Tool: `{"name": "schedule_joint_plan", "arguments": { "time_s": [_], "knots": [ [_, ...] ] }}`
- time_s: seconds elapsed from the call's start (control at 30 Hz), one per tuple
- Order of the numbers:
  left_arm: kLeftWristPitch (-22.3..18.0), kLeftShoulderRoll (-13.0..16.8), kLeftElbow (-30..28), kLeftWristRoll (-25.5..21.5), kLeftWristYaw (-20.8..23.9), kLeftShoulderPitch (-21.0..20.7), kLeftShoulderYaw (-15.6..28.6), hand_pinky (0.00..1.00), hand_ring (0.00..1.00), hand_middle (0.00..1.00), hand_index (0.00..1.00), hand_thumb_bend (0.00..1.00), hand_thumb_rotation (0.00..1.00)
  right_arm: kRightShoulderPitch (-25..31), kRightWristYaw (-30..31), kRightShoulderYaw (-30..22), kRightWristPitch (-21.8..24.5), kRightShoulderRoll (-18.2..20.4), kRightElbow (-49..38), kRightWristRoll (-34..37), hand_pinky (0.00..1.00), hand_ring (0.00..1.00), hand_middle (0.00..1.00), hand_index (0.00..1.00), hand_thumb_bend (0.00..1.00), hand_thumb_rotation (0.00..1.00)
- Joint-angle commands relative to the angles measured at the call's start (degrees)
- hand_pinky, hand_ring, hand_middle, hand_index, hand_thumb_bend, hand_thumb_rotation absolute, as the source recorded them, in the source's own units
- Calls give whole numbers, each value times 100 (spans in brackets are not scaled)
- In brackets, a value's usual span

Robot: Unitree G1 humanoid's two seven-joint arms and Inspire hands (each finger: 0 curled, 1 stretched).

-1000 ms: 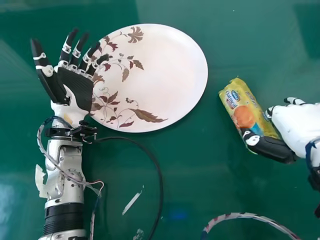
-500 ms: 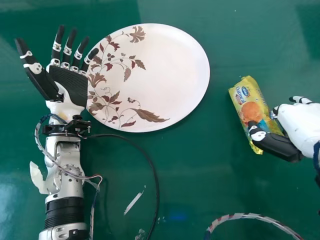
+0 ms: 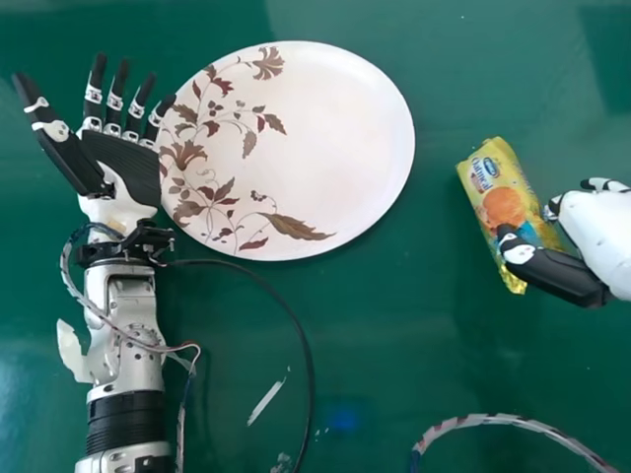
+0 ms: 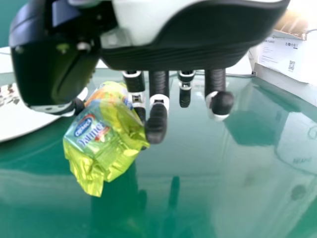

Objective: Pick up biscuit and place it in the plate

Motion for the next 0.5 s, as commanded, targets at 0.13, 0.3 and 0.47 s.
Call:
{"name": "schedule_joint_plan", "arguments": {
  "time_s": [0.13,0.3,0.47],
  "knots": [
    [-86,-189,190,200,83,312,-56,62,80,93,98,100,78,-708,-70,249,231,-212,-38,-200,0,4,10,11,24,0],
    [-317,-22,363,204,-119,195,34,60,80,93,97,100,79,-1108,-195,432,392,-133,-38,-450,0,4,10,11,18,0],
    [-415,70,519,241,-181,72,143,63,81,93,96,100,81,-1278,-443,693,515,9,-38,-831,0,3,10,10,16,0]
  ]
}}
